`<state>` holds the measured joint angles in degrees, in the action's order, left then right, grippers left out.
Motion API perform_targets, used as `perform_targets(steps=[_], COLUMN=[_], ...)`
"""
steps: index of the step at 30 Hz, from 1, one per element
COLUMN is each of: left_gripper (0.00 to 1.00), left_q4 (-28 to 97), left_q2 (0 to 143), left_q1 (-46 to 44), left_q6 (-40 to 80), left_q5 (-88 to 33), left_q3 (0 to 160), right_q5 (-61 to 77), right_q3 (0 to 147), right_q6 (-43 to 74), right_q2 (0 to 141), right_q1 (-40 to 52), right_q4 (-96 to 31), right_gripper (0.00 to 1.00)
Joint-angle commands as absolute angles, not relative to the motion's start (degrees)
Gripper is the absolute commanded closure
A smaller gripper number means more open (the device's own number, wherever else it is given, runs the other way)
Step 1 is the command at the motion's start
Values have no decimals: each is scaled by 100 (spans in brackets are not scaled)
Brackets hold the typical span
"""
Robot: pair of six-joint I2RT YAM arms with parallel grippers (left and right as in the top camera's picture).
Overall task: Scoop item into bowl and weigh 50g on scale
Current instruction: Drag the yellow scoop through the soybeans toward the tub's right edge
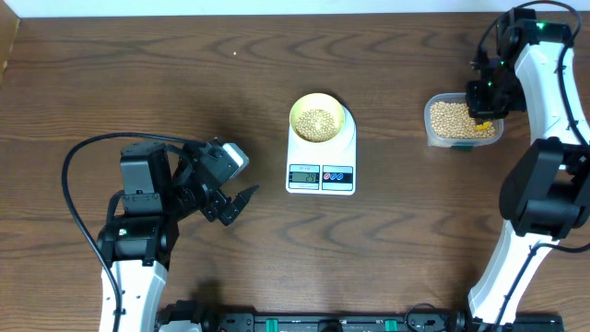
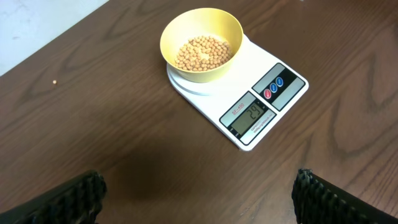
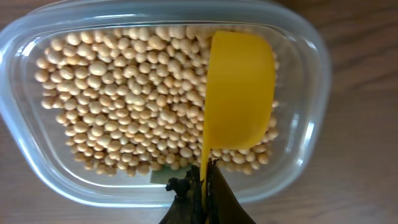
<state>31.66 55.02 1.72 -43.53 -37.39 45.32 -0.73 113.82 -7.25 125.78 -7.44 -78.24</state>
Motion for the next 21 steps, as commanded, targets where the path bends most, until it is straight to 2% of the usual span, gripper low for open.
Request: perform_targets(steps=[1, 10, 21], left_gripper=[3, 2, 2], left_q4=[3164, 3164, 3164], left_q2=[5509, 5509, 5509], left_q1=[158, 158, 158], left_q6=[-4372, -4372, -4372], left_q5=[-3815, -3815, -3815], left_q3=[4521, 4521, 4521], right_q5=[434, 1164, 2561], right_q3=[11349, 11349, 11349], right_q6=[-1146, -1382, -1726], right_q2=[12785, 12790, 13006], right_q1=[-797, -941, -1649], right_q4=[-7736, -7736, -7830], right_gripper=[99, 99, 99])
